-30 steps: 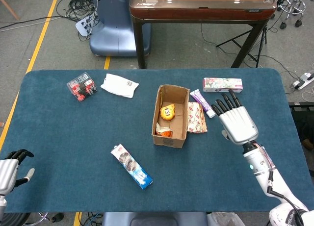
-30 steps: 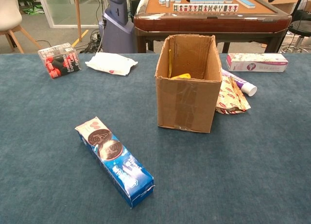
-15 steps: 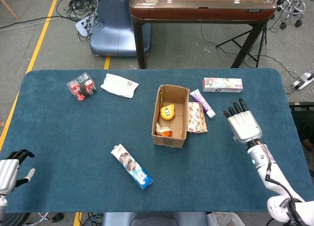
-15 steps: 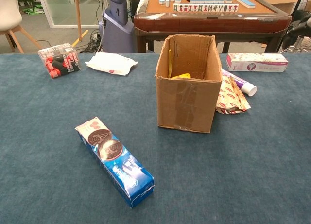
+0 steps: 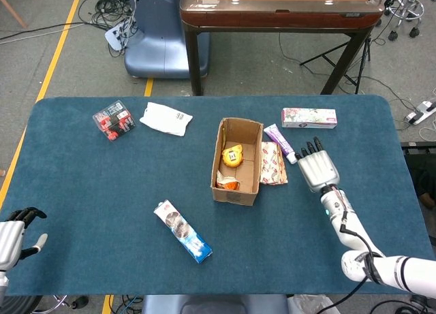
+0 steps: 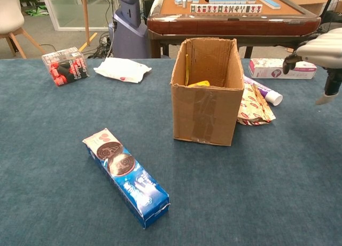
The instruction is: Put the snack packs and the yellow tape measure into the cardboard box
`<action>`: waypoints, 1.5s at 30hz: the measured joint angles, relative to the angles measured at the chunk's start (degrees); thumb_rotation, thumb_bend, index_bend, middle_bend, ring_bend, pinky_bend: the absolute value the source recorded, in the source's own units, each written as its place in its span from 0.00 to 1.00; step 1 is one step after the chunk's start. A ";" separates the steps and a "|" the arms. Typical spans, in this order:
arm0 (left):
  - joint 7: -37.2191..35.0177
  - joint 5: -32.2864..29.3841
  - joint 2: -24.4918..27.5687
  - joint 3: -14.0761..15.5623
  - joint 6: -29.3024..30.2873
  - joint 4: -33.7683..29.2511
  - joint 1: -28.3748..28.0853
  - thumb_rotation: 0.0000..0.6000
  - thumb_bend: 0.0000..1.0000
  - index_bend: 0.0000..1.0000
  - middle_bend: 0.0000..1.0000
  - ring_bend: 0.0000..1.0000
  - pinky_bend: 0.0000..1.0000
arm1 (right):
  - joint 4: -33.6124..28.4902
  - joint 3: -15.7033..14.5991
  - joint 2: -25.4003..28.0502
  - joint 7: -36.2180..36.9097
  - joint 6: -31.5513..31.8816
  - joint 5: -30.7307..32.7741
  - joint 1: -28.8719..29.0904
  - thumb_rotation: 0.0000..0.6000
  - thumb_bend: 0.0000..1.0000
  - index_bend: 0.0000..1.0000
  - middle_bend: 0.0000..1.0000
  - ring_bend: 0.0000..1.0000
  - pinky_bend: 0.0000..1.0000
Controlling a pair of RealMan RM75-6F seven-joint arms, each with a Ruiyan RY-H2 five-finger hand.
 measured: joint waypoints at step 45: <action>-1.05 0.03 0.62 -0.12 0.40 -0.18 0.26 1.00 0.26 0.39 0.34 0.32 0.62 | 12.02 -2.76 -13.17 1.70 -8.98 3.98 7.02 1.00 0.84 0.09 0.00 0.00 0.02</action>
